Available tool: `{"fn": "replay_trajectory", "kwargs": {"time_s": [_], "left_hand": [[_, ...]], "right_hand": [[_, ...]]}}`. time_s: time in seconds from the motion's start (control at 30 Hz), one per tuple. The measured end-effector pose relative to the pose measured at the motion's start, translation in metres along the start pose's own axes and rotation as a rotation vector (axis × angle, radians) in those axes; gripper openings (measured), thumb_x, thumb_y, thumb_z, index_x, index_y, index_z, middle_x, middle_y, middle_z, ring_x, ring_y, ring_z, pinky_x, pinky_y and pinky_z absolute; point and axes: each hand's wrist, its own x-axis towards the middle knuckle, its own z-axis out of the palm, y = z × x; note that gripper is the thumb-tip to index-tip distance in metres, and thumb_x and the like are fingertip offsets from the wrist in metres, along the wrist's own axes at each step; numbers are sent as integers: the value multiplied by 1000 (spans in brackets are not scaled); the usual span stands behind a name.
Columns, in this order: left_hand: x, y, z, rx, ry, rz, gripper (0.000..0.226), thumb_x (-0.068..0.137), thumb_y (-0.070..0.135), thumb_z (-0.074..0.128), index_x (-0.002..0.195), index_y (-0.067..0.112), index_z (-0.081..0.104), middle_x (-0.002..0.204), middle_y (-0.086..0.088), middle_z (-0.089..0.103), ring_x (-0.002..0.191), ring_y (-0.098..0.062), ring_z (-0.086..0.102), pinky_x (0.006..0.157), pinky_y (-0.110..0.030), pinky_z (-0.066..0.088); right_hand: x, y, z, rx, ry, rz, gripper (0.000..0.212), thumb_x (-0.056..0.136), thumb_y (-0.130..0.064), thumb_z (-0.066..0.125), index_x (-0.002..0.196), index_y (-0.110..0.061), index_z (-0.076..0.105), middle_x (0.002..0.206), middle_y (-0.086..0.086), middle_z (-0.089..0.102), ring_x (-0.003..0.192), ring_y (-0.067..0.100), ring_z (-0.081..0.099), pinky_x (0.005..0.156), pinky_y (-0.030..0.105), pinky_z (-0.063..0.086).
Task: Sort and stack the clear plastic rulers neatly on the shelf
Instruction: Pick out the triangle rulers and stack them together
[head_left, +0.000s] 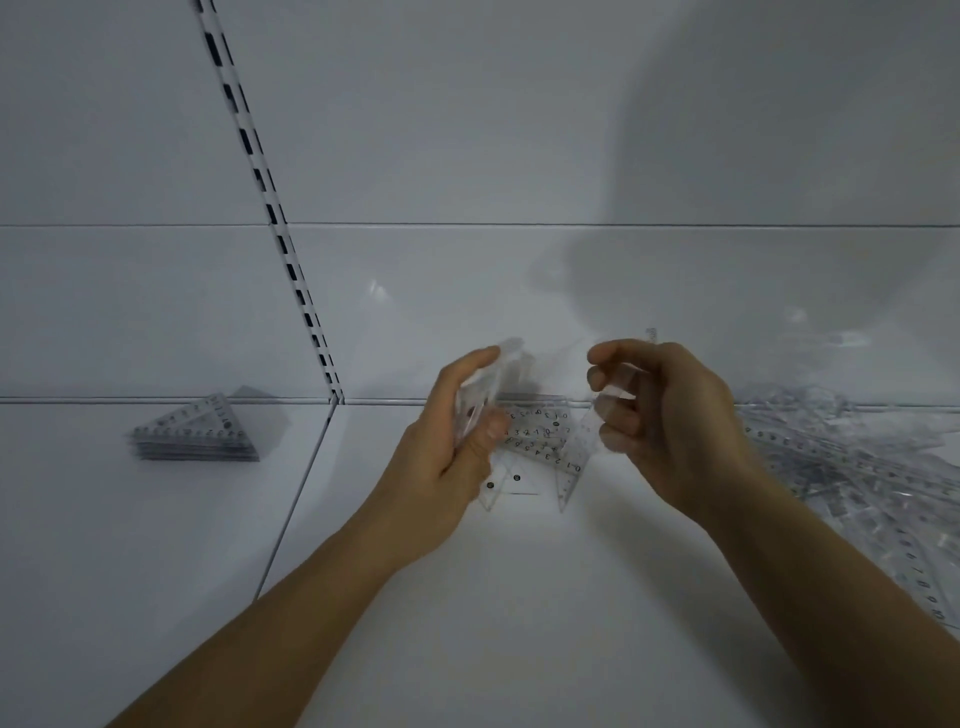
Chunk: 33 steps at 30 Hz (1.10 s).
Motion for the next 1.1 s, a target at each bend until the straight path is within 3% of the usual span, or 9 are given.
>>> {"fn": "replay_trajectory", "kwargs": {"time_s": [0.1, 0.17, 0.3, 0.53, 0.73, 0.87, 1.0, 1.07, 1.1], "left_hand": [[4, 9, 0, -446, 9, -180, 53, 107, 4, 38, 139, 46, 47, 93, -9, 57, 58, -20, 42, 50, -31, 41], [5, 13, -5, -735, -18, -339, 63, 94, -8, 35, 128, 39, 59, 89, -9, 53, 57, -17, 36, 46, -26, 35], [8, 14, -12, -1052, -17, -498, 32, 88, 12, 44, 111, 24, 63, 87, -13, 52, 54, -16, 38, 42, -23, 34], [8, 15, -12, -1029, 34, -548, 22, 101, 31, 50, 118, 24, 63, 96, -14, 61, 69, -23, 58, 58, -32, 55], [9, 12, -7, -922, 73, -309, 35, 98, 27, 49, 132, 22, 56, 110, -18, 62, 103, -32, 68, 89, -43, 57], [6, 10, -2, -759, 74, -220, 46, 94, 18, 55, 138, 27, 52, 117, -20, 64, 113, -36, 67, 90, -43, 58], [9, 7, -5, -738, 128, -245, 47, 96, 3, 52, 138, 25, 52, 123, -19, 67, 109, -37, 69, 84, -43, 60], [14, 9, -18, -867, 193, -237, 42, 101, 5, 47, 138, 23, 51, 122, -20, 67, 103, -33, 71, 79, -42, 60], [16, 10, -27, -905, 224, -242, 39, 103, 7, 43, 138, 25, 53, 122, -19, 68, 98, -28, 71, 73, -38, 60]], "right_hand": [[-2, -1, -1, -56, 21, -61, 26, 96, -7, 46, 89, -6, 71, 88, 8, 55, 53, 19, 53, 41, 25, 38], [-2, -1, -1, -76, 8, -111, 28, 99, -4, 46, 95, -6, 73, 85, 7, 62, 63, 23, 65, 46, 28, 47], [-5, 1, 0, -53, -115, -166, 27, 101, 0, 49, 111, -8, 73, 81, 8, 66, 87, 29, 75, 60, 31, 57], [-3, 15, 5, -62, -6, -230, 15, 87, 6, 68, 96, -7, 69, 78, 13, 68, 67, 20, 63, 62, 27, 51], [-10, 32, 23, 63, -49, -91, 18, 77, -1, 75, 81, -3, 57, 78, 19, 72, 69, 26, 72, 64, 28, 60], [-12, 50, 33, -414, -51, -176, 20, 84, -14, 80, 74, -2, 67, 74, 7, 75, 56, 22, 66, 52, 27, 53], [-6, 57, 28, -910, -57, -504, 21, 91, -30, 75, 74, -18, 79, 62, -11, 69, 51, 10, 61, 50, 24, 48], [5, 53, 16, -1051, 6, -659, 20, 95, -34, 68, 87, -19, 78, 69, -12, 67, 61, 7, 59, 59, 18, 45], [11, 52, 9, -1145, -26, -672, 19, 95, -35, 66, 103, -21, 77, 86, -13, 69, 75, 5, 62, 71, 16, 47]]}}
